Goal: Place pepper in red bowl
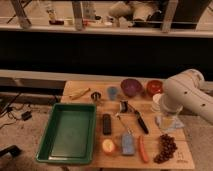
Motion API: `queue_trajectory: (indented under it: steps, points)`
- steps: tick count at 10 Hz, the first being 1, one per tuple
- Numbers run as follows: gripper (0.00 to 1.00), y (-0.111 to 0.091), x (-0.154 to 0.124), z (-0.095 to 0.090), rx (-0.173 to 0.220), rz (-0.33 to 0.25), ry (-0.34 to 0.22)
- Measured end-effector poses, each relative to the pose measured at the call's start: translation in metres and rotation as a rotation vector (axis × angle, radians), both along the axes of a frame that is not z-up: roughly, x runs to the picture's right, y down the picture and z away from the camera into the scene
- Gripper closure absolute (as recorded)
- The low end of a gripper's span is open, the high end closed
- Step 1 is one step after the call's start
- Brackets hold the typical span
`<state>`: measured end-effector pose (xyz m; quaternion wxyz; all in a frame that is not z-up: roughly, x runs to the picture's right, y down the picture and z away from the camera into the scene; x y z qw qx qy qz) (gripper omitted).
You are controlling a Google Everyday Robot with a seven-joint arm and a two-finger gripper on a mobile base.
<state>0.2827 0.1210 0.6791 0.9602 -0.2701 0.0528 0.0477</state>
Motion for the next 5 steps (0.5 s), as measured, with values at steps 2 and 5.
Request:
queue_trajectory:
  steps: [2,5]
  points:
    - [0.20,0.005,-0.003,-0.001,-0.007,-0.008,-0.004]
    - [0.20,0.021,-0.028,-0.006,-0.011,-0.021,-0.021]
